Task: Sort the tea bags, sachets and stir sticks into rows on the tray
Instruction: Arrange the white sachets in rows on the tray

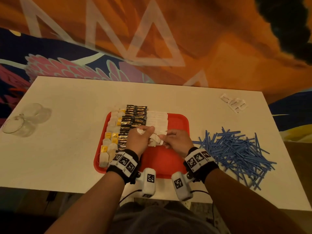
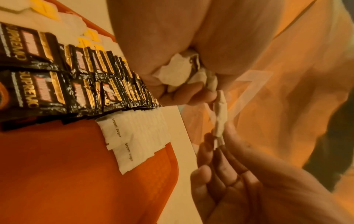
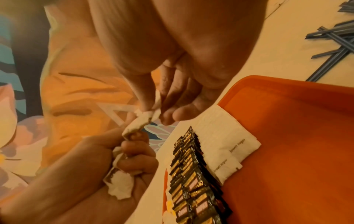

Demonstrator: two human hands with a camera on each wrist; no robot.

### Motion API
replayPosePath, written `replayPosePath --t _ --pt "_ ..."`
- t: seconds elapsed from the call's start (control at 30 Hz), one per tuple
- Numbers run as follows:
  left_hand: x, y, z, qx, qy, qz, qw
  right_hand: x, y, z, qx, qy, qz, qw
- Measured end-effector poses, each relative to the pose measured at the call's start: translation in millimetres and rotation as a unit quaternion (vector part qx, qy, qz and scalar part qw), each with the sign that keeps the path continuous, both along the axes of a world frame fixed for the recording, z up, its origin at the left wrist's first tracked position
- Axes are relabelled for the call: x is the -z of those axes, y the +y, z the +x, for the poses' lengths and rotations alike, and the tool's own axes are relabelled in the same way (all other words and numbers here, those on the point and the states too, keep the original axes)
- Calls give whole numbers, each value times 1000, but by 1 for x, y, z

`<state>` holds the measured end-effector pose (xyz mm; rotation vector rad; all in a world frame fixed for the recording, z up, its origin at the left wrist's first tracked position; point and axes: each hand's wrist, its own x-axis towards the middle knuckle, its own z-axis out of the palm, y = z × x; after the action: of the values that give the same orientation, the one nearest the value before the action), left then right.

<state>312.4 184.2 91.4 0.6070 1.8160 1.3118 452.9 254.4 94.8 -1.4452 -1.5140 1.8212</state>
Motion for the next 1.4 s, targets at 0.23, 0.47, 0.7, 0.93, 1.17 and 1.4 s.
replayPosePath --t 0.23,0.47,0.7,0.93,1.17,1.4 --pt "24 -19 -5 17 122 -43 991 32 -23 -10 40 32 -93 994" --pt "49 -27 -8 1 152 -112 982 57 -37 -12 10 -28 -62 998" --pt "60 -27 -9 -21 148 -142 978 77 -20 -6 -10 -115 18 993" --pt "63 -32 -27 -47 136 -149 978 105 10 4 -19 -196 42 979" --pt "67 -40 -38 -59 124 -135 981 124 21 -10 -6 -220 50 974" --pt "68 -45 -40 -65 101 -126 985 126 17 -15 1 -275 97 957"
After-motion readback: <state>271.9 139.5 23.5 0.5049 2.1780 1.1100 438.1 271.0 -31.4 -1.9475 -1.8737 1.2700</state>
